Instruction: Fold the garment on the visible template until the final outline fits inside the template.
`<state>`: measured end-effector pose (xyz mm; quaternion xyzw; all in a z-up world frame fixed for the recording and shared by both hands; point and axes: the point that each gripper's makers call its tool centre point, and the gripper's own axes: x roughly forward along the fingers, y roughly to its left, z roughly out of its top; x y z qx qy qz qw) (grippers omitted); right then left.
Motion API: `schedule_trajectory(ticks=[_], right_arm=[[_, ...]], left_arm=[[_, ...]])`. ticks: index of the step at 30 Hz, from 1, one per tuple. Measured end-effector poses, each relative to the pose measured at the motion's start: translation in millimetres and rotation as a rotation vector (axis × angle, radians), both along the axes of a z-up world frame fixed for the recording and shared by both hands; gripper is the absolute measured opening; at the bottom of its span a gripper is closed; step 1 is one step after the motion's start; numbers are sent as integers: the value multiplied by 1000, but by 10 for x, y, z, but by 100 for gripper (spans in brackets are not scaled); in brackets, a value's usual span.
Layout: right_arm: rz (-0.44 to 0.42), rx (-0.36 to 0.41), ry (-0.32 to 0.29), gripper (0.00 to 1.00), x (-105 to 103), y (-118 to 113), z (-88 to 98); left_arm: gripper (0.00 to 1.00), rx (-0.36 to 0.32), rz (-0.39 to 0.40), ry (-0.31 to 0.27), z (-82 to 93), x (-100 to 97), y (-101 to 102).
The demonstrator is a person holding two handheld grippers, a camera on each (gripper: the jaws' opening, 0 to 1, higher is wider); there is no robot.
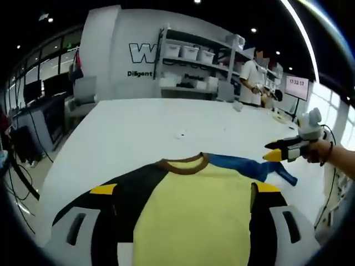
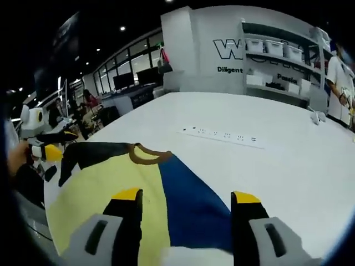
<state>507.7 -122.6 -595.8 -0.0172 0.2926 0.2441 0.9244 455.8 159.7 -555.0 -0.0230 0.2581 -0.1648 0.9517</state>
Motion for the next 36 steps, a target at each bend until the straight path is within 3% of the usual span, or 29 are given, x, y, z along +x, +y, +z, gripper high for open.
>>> schedule_trajectory(ticks=[11,16,24,29,34,36], right_arm=[[-43,-105,40,56,-169,-550,-212],[-49,-123,57,49,-214,-709,-300],[-140,-120,131,38,-302,-1156,-522],[-199,-98,155,24,-289,-1305,-581],[-223,-35,184,22,-298,-1291,-624],[-229,26,194,17,-299,-1230,-606]], left_arm=[[99,7,-33,30,23,-318,39],[99,12,-28,34,14,-412,64],[99,6,-45,16,50,-592,74],[99,-3,-28,16,74,-630,116],[99,-2,-21,10,112,-645,155],[99,-2,-16,5,126,-648,171]])
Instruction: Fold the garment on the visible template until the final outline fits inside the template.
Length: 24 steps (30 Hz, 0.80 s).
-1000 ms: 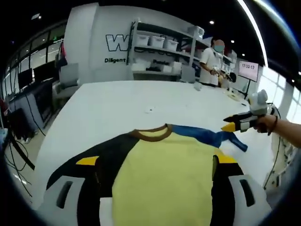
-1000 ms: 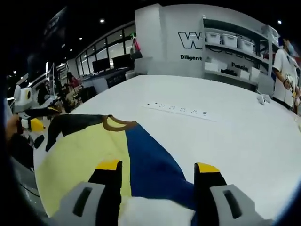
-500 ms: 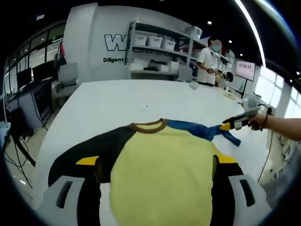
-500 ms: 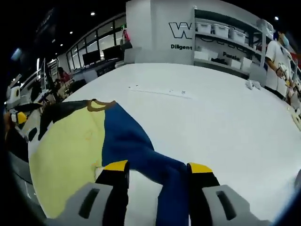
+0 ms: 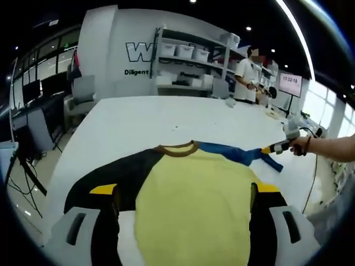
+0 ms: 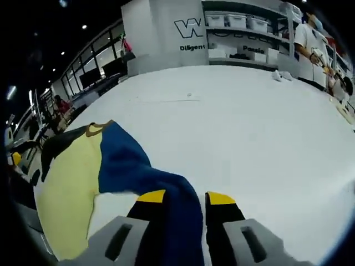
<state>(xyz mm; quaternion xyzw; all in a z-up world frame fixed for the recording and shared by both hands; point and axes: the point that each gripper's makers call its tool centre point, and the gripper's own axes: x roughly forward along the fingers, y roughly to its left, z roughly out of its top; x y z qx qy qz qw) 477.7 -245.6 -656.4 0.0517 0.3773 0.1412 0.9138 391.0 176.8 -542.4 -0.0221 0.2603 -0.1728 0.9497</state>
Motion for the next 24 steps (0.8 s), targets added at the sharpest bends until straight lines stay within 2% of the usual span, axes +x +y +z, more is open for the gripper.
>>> schedule_trajectory(ticks=[11,18,21,24], right_arm=[[-1,18,-21,15,-5,-49,116],[1,4,8,13,-3,-97,9],[-19,41,25,10,6,-95,-22],[-43,84,12,7,29,-106,34]], left_arm=[[97,7,20,7,7,-25,75],[96,0,23,-2,50,-13,84],[96,5,21,-4,65,-17,90],[96,9,26,1,65,-28,118]])
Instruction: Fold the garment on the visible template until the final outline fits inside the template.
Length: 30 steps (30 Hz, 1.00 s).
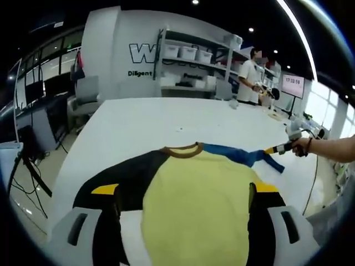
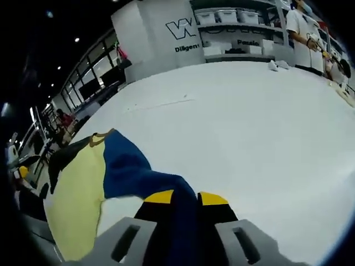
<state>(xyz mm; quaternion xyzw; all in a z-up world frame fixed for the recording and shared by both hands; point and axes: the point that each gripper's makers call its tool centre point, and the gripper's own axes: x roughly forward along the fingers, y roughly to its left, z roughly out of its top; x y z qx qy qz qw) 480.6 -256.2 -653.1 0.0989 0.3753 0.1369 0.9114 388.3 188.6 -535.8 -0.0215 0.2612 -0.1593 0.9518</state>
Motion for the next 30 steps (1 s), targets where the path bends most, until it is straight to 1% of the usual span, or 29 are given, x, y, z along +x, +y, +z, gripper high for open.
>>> schedule_trajectory(ticks=[1,3,4,5,8,11,14,17,20,22,24,25,26,29,30], right_arm=[[-14,3,-14,5,17,-34,32],[-20,-2,-10,1,10,-65,32],[-12,-24,10,1,-12,-103,-8],[-9,-27,19,2,-23,-109,-23],[2,-11,8,3,-33,-76,-5],[18,-15,18,5,-56,-46,-38],[25,-12,25,4,-58,-22,-66],[27,-15,34,0,-55,-21,-100],[33,-16,46,0,-72,-10,-119],[34,-17,43,0,-67,-5,-104],[19,-15,-1,0,-9,-15,28],[7,-10,-36,0,39,-25,127],[0,-24,-66,0,80,-50,195],[4,-70,-116,0,142,-95,336],[6,-91,-139,0,170,-109,410]], left_arm=[[96,1,4,-2,6,-4,16],[96,1,9,-3,11,-13,32],[95,1,9,-4,11,-13,34],[95,1,12,-3,7,-16,41],[95,3,14,1,1,-15,43],[95,1,10,-2,10,-11,31],[94,-3,11,-5,23,-8,28],[94,-1,12,-5,24,-15,37],[92,2,18,0,15,-27,62],[92,2,20,-1,16,-30,67],[91,0,24,-3,24,-32,73],[91,0,24,-4,27,-32,73],[90,0,23,-7,34,-32,73],[90,0,23,-11,43,-33,75],[90,-2,24,-13,48,-33,77]])
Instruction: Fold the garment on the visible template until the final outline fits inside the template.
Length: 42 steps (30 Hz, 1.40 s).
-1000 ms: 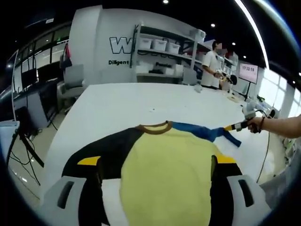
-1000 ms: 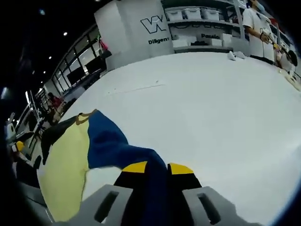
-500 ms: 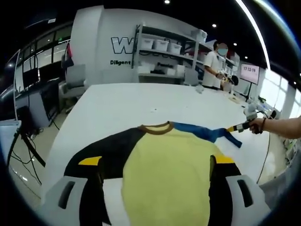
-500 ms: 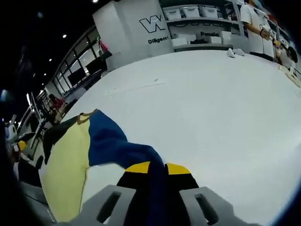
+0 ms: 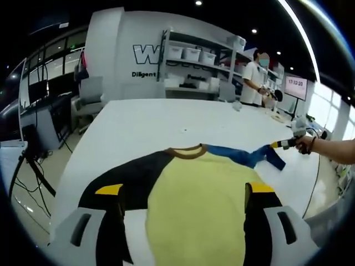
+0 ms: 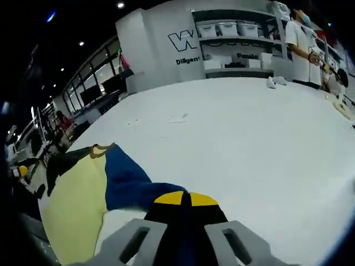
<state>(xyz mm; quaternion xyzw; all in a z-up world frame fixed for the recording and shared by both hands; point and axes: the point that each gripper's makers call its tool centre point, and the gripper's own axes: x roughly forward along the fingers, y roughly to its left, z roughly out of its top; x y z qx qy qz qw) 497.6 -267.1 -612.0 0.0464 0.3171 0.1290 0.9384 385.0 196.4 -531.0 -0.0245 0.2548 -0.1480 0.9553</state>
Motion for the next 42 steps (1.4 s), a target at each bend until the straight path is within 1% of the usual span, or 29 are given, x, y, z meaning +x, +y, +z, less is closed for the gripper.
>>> schedule_trajectory(ticks=[1,2,3,5,6,7,8,9,10,11,12,13,14,16,18,20,21,24,26,29,31,32,33,35,36,37,40,42], right_arm=[[14,-21,-61,0,61,21,172],[25,-47,-97,0,88,32,259],[51,-89,-136,0,101,70,349],[100,-172,-164,0,68,140,411],[136,-235,-182,0,43,175,431],[217,-355,-193,0,-43,255,394],[268,-375,-149,0,-186,350,250],[281,-384,-141,0,-221,370,217],[301,-396,-115,0,-320,404,107],[330,-395,-97,0,-419,457,2],[335,-395,-69,0,-486,454,-94],[337,-381,-39,0,-553,465,-181],[353,-378,2,0,-652,465,-317],[371,-411,30,0,-767,442,-453],[365,-401,46,0,-819,413,-544],[357,-390,66,0,-865,385,-598],[356,-392,64,0,-871,378,-606],[355,-385,86,0,-904,356,-651],[342,-367,79,0,-891,354,-641],[326,-329,95,0,-885,344,-638],[308,-315,95,0,-886,351,-619],[238,-272,85,0,-845,334,-532],[219,-246,84,0,-831,341,-494],[183,-195,82,8,-804,354,-419],[170,-175,68,12,-765,354,-371],[158,-155,54,13,-725,353,-323],[147,-181,51,7,-630,282,-256],[131,-173,45,8,-581,264,-176]], left_arm=[[89,-1,1,-4,8,0,4],[89,0,1,-4,10,-1,6],[88,0,5,-7,13,-1,13],[87,-2,8,-8,15,-8,22],[87,-2,8,-9,14,-11,25],[87,-1,9,-10,14,-14,29],[86,-2,12,-8,9,-19,37],[86,-2,12,-8,8,-20,40],[86,-3,13,-9,8,-23,46],[85,-3,15,-8,11,-24,53],[85,-3,17,-11,17,-23,58],[85,-5,18,-14,23,-20,60],[85,-6,17,-13,30,-19,61],[84,-6,17,-17,44,-15,66],[84,-6,18,-20,54,-10,74],[84,-6,20,-21,55,-4,83],[84,-5,21,-21,54,-3,85],[84,-5,21,-18,43,3,83],[84,-7,20,-20,47,7,72],[85,-8,20,-24,57,7,64],[86,-6,21,-26,64,5,65],[86,-6,22,-28,69,4,67],[87,-5,22,-29,73,3,67],[87,-5,21,-32,82,-1,68],[87,-4,22,-33,86,-4,71],[87,-4,22,-35,91,-7,74],[87,1,22,-34,93,-14,84],[87,1,24,-36,97,-18,90]])
